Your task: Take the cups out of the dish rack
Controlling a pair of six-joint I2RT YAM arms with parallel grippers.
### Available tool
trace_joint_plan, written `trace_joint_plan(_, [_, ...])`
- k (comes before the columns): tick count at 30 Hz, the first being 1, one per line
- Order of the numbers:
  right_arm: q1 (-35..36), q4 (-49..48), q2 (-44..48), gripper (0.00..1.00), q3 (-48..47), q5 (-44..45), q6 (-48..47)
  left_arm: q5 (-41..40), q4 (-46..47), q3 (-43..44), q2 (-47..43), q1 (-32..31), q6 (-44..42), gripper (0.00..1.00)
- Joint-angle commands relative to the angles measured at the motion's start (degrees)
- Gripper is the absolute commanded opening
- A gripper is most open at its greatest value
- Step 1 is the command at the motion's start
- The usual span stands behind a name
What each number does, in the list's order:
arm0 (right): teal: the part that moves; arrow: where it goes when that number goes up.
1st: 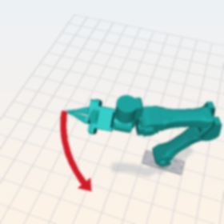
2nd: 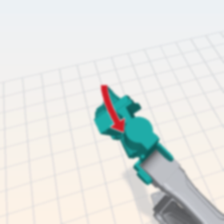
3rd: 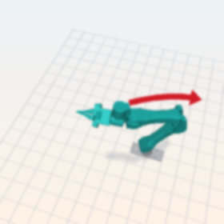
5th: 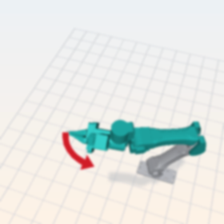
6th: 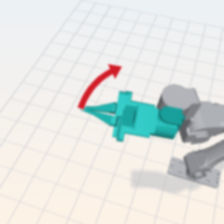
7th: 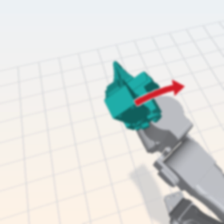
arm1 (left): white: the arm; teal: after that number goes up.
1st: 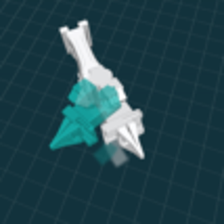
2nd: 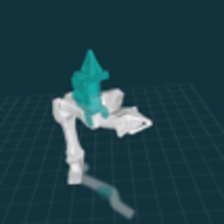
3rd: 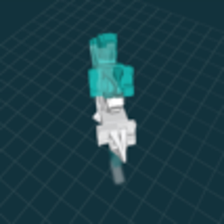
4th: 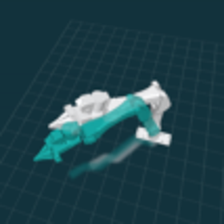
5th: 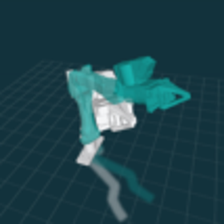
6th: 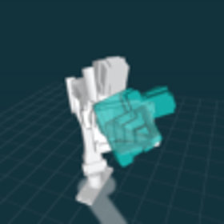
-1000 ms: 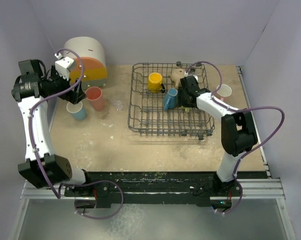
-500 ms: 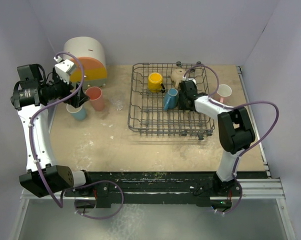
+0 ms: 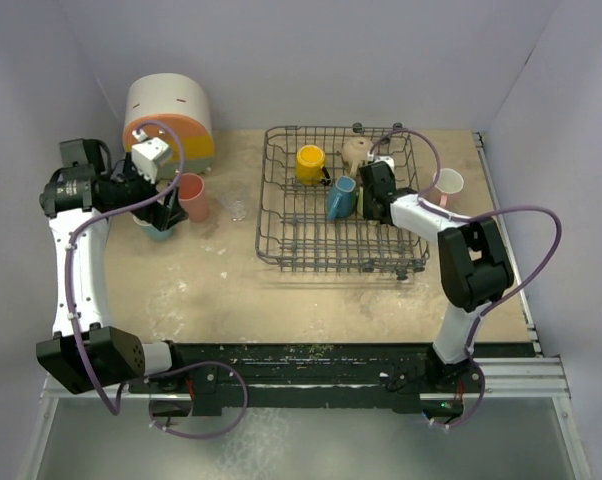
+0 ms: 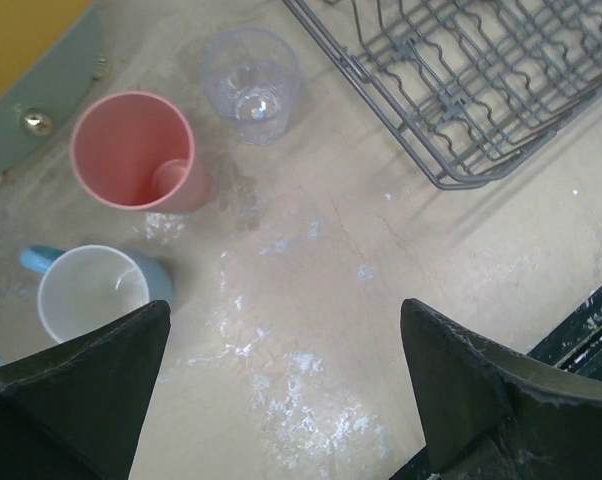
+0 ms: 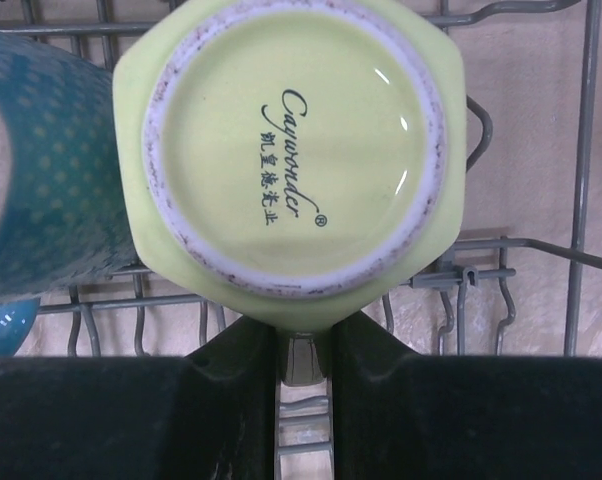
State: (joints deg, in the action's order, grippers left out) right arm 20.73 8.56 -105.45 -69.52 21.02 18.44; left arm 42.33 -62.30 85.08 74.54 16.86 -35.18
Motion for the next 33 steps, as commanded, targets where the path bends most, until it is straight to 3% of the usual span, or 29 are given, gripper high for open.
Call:
trace_joint_plan(1, [0.0, -3.3, 7.7, 0.0, -1.9, 4.8, -0.9, -6.8, 2.1, -3.6, -1.6, -8.6, 0.2, 0.99])
trace_joint_plan(13, [0.0, -6.4, 13.9, 0.0, -4.5, 6.7, -0.8, -2.7, 2.4, -6.0, -4.6, -10.9, -1.0, 0.99])
trace_joint_plan(21, [5.8, 0.1, 22.6, 0.0, -9.8, -1.2, 5.2, 1.8, 2.7, -6.2, -7.4, -12.4, -7.2, 0.99])
trace_joint_plan(26, [9.9, 7.3, 27.9, 0.0, -12.9, -14.0, 17.5, 5.4, 7.2, -5.4, -8.4, -14.9, -5.7, 0.99])
trace_joint_plan(33, [10.5, -2.0, 36.7, 0.0, -4.3, -33.9, 37.6, 8.4, 10.7, -11.2, -16.4, -18.6, -12.6, 0.99])
